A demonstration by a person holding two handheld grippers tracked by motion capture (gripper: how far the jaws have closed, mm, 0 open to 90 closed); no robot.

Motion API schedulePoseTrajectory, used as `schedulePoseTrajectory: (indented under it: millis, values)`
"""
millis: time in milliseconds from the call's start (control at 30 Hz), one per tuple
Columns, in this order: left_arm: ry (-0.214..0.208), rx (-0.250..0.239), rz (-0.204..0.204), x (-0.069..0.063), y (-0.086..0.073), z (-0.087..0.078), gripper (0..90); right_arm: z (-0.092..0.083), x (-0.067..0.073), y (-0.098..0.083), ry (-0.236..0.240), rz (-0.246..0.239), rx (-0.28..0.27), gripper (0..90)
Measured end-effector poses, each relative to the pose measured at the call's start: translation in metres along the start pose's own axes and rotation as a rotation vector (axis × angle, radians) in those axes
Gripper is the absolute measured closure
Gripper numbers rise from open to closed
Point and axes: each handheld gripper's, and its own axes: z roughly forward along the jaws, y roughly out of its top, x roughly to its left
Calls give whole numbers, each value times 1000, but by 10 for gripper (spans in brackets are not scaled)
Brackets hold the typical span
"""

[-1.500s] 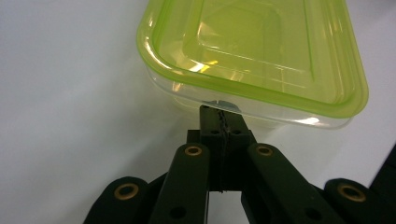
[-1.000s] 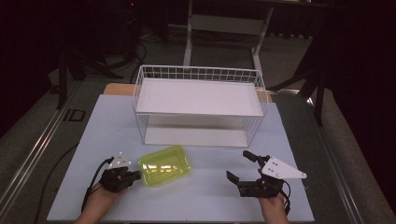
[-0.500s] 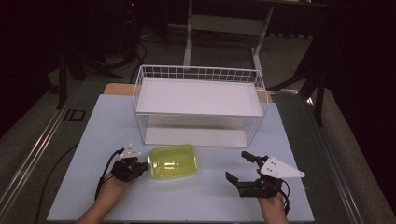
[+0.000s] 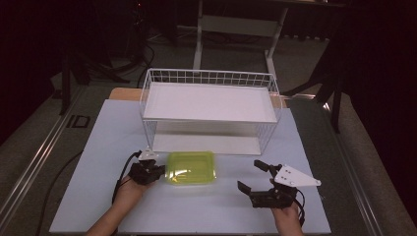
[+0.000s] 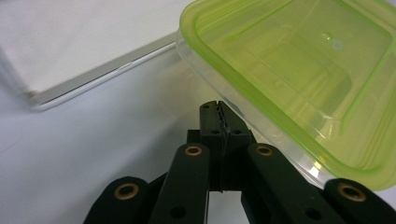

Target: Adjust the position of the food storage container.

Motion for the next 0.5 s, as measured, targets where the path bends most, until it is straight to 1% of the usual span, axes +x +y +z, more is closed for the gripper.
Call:
schedulePoseTrajectory:
  millis: [67,100,133,200,267,333,400,433,500]
  values:
    - [-5,2,9,-3,3,6,900,0,0,0,-4,-2,4,116]
    - [-2,6,7,-4,5,10,900,1,0,-1,-5,-2,6,116]
    - [-11,11,4,-4,7,13,900,1,0,-1,-5,-3,8,116]
    - [-13,10,10,-7,11,18,900,1,0,-1,-11,-5,8,116]
    - [-24,12,17,-9,14,22,900,0,0,-1,-11,-5,9,116]
    - [-21,17,27,-12,17,25,900,0,-1,-1,-14,-7,10,116]
    - [-27,18,28,-14,19,28,900,0,-1,-2,-17,-7,12,116]
    - [-27,17,36,-15,19,29,900,0,-1,-2,-16,-9,14,116]
    - [-35,16,32,-18,20,31,900,1,-1,-2,-25,-13,19,116]
